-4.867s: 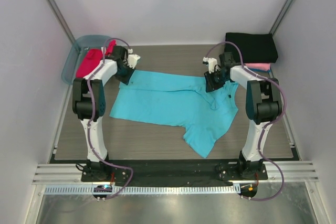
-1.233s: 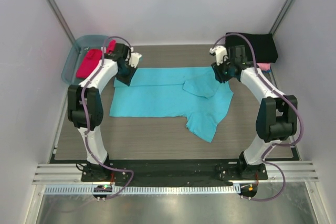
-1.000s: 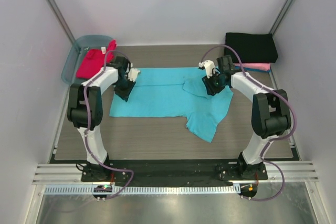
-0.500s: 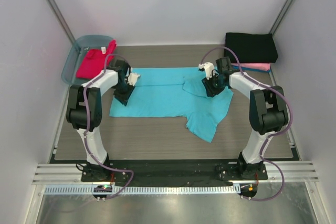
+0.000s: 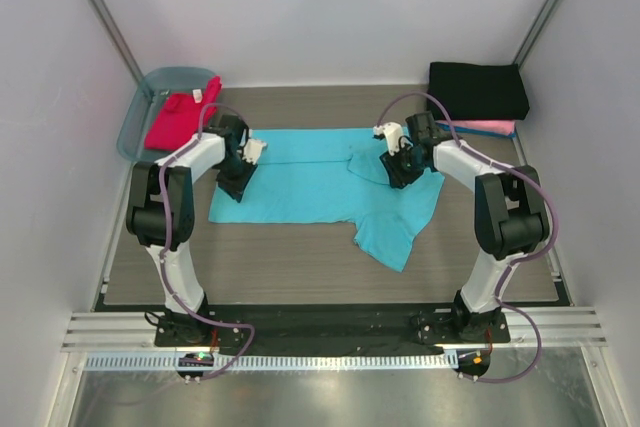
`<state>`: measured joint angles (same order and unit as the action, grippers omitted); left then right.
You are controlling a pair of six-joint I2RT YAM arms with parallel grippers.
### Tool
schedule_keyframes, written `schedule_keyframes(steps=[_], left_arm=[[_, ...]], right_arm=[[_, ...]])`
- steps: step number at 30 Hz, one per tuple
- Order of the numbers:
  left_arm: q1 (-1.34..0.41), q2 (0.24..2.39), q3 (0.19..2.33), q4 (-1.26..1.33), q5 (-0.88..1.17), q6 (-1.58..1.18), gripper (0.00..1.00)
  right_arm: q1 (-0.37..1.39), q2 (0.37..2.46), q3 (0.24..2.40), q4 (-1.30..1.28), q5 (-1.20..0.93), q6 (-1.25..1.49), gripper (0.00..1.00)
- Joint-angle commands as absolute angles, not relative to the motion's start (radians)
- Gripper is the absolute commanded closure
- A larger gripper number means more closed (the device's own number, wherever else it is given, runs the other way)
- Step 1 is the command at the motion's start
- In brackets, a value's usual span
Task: Fold and stack the t-shirts
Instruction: Fold the tshirt
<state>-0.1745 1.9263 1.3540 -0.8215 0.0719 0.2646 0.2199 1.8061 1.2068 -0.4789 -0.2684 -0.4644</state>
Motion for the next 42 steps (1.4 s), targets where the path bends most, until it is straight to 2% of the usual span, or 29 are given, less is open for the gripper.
schedule_keyframes(steps=[1, 18, 21, 23, 25, 27, 42], left_arm=[[-0.167, 1.914, 1.384, -0.813, 0.074, 0.255, 0.79], [-0.166, 1.916, 1.384, -0.813, 0.066, 0.245, 0.79], [-0.166, 1.914, 1.384, -0.813, 0.067, 0.244, 0.79], [-0.166, 1.913, 1.381, -0.811, 0.064, 0.244, 0.79], [-0.166, 1.91, 1.379, -0.81, 0.066, 0.242, 0.79], [-0.166, 1.91, 1.379, -0.808, 0.064, 0.242, 0.79], [-0.164, 1.936, 1.391, -0.793, 0.095, 0.23, 0.8]], right_arm=[[0.225, 1.767, 1.204, -0.463, -0.268, -0.456, 0.6], [0.227, 1.844, 1.206, -0.448, -0.239, -0.465, 0.62], [0.227, 1.853, 1.206, -0.449, -0.239, -0.46, 0.65], [0.227, 1.855, 1.207, -0.449, -0.233, -0.457, 0.72], [0.225, 1.847, 1.206, -0.449, -0.224, -0.459, 0.83], [0.227, 1.824, 1.203, -0.454, -0.216, -0.465, 0.87], [0.256, 1.698, 1.173, -0.54, -0.149, -0.554, 0.88]])
